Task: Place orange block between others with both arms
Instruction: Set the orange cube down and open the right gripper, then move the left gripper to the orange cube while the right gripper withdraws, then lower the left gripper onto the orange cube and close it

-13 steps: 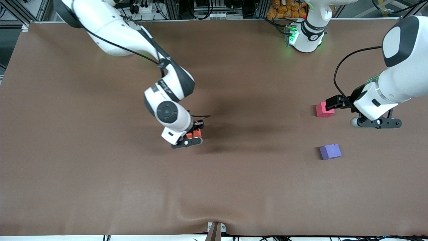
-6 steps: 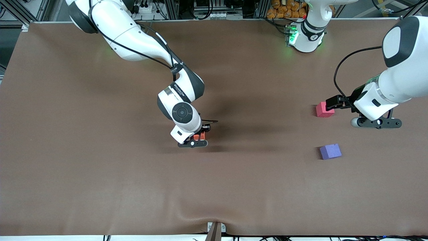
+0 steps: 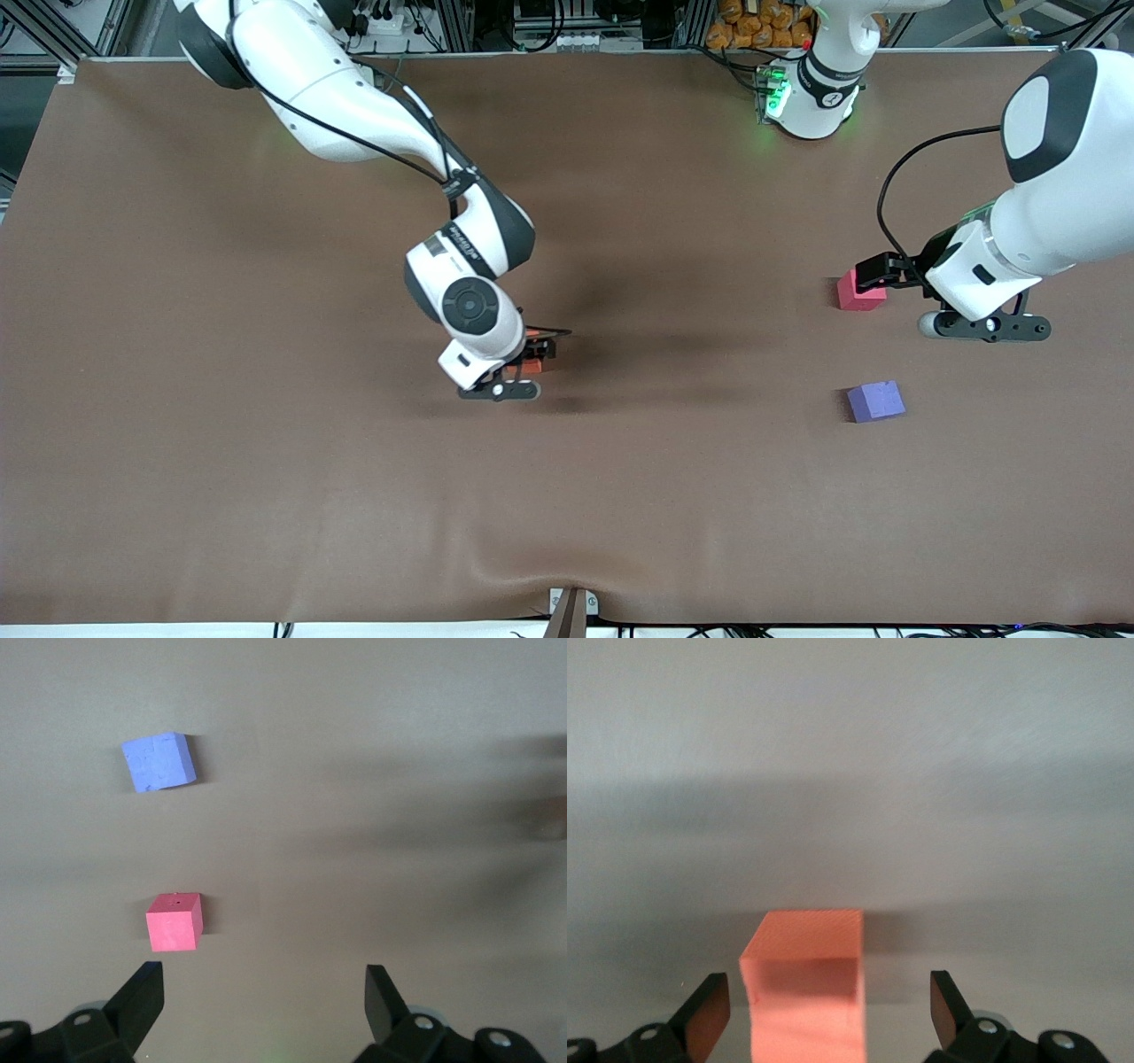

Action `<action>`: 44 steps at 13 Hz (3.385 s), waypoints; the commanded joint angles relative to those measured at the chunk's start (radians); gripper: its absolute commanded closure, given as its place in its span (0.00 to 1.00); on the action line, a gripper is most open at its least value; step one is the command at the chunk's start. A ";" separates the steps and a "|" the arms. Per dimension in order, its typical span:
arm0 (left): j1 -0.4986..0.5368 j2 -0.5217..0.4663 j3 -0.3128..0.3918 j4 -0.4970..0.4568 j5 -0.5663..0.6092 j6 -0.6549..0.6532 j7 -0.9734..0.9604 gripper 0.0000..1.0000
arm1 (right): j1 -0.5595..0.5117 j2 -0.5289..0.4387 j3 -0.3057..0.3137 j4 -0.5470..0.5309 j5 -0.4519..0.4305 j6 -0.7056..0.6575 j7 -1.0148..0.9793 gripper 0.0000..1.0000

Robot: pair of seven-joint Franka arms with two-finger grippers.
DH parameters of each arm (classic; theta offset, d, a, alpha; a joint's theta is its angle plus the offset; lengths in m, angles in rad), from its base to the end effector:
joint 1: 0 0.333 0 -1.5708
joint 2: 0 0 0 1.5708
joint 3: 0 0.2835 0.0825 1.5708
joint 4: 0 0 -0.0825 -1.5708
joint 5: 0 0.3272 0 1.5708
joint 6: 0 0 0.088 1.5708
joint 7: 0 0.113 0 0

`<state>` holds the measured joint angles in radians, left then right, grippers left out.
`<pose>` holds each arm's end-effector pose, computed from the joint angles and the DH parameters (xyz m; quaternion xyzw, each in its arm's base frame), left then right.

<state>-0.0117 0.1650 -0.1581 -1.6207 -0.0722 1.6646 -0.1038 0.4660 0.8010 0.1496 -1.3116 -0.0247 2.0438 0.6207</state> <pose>0.5305 -0.0934 0.4886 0.9967 -0.0271 -0.0656 0.0401 0.5556 0.3643 0.2583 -0.9984 0.0174 0.0498 0.0179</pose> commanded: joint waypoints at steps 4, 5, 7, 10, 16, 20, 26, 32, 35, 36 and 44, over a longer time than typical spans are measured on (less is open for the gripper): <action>-0.060 0.034 0.000 0.012 -0.080 0.073 -0.019 0.00 | -0.271 -0.153 0.008 0.023 -0.078 -0.100 -0.186 0.00; -0.097 0.036 0.002 0.016 -0.075 0.076 -0.054 0.00 | -0.315 -0.182 0.008 0.014 -0.122 -0.125 -0.215 0.00; -0.134 0.066 0.002 0.031 -0.074 0.092 -0.205 0.00 | -0.366 -0.241 0.010 0.012 -0.136 -0.161 -0.260 0.00; -0.259 0.189 0.002 0.163 -0.074 0.115 -0.423 0.00 | -0.444 -0.366 0.010 -0.033 -0.135 -0.225 -0.364 0.00; -0.476 0.359 0.014 0.249 -0.066 0.289 -0.907 0.00 | -0.469 -0.641 -0.030 -0.278 -0.124 -0.350 -0.499 0.00; -0.569 0.445 0.014 0.271 -0.006 0.444 -0.930 0.00 | -0.466 -0.736 -0.054 -0.246 -0.034 -0.514 -0.575 0.00; -0.708 0.655 0.082 0.412 -0.001 0.665 -0.783 0.00 | -0.469 -0.773 -0.104 -0.130 0.006 -0.631 -0.575 0.00; -0.781 0.768 0.123 0.473 0.000 0.751 -0.737 0.00 | -0.478 -0.804 -0.105 -0.132 0.055 -0.659 -0.562 0.00; -0.783 0.786 0.123 0.467 0.000 0.744 -0.637 0.00 | -0.497 -0.799 -0.111 -0.146 0.057 -0.662 -0.562 0.00; -0.781 0.786 0.123 0.467 0.000 0.741 -0.614 0.00 | -0.498 -0.795 -0.111 -0.161 0.057 -0.650 -0.564 0.00; -0.787 0.827 0.118 0.470 -0.006 0.744 -0.664 0.00 | -0.503 -0.790 -0.111 -0.216 0.048 -0.571 -0.565 0.00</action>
<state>-0.7886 0.9696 -0.0456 -1.1928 -0.0908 2.4147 -0.7211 -0.0176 0.0173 0.0267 -1.5156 0.0140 1.4597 0.0565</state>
